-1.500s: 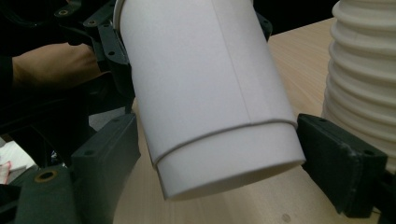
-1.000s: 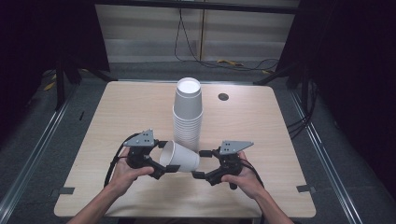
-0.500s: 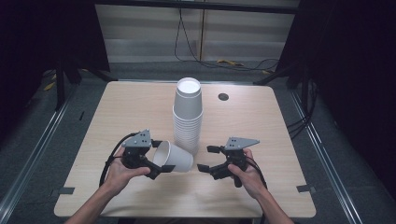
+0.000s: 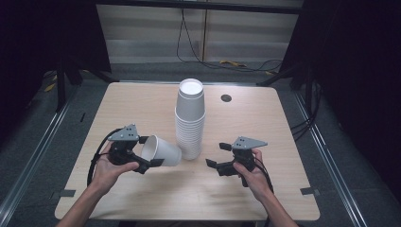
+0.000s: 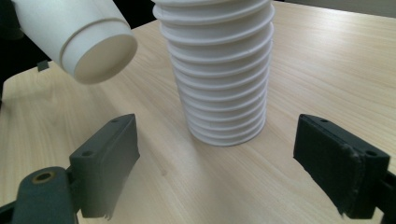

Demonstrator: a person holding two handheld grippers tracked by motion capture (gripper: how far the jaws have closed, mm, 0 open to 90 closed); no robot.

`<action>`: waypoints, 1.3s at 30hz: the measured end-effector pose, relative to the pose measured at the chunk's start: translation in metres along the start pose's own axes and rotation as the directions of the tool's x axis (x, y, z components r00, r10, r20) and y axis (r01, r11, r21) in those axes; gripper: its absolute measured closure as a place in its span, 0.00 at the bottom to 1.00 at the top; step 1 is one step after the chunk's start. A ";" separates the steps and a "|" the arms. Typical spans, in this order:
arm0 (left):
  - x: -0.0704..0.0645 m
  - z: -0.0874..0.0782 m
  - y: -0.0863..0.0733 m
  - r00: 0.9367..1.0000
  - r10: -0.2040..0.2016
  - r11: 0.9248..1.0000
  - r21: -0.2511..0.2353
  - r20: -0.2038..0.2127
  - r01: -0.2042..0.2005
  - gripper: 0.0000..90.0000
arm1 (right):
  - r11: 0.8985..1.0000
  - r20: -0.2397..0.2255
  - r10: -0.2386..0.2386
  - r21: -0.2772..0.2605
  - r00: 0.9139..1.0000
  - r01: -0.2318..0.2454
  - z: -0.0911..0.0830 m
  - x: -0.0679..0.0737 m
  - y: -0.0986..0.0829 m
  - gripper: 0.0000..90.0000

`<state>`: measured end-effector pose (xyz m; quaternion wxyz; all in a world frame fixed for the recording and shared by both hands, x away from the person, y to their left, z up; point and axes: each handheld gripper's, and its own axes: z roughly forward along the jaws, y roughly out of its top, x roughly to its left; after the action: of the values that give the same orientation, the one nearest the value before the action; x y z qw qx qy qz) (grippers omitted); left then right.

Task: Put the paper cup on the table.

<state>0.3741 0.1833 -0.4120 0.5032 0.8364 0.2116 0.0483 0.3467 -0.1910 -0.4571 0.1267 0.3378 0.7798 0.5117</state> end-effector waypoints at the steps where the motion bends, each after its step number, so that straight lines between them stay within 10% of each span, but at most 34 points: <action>1: 0.001 0.000 0.000 1.000 -0.003 1.000 0.001 -0.007 0.003 0.09 | 1.000 0.005 -0.003 -0.004 1.000 0.003 0.000 0.000 -0.001 0.16; 12: 0.015 -0.008 -0.003 0.994 -0.023 0.998 0.055 -0.103 0.028 0.09 | 1.000 0.047 -0.015 -0.018 0.999 0.016 -0.012 0.002 -0.007 0.16; 20: 0.027 -0.011 -0.002 0.972 -0.079 0.994 0.063 -0.219 0.094 0.09 | 0.999 0.120 -0.028 -0.019 0.992 0.030 -0.016 0.008 -0.015 0.15; 29: 0.034 -0.002 0.005 0.970 -0.045 0.989 0.124 -0.239 0.076 0.08 | 1.000 0.134 -0.021 0.006 0.991 0.020 -0.023 0.008 -0.026 0.16; 39: 0.050 0.019 0.011 0.958 -0.049 0.961 0.246 -0.284 0.122 0.08 | 1.000 0.109 0.021 0.020 0.994 -0.024 -0.023 0.010 -0.026 0.15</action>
<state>0.4285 0.1833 -0.4181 0.3561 0.8705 0.3202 0.1136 0.3168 -0.2070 -0.4686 0.1594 0.3752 0.7734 0.4855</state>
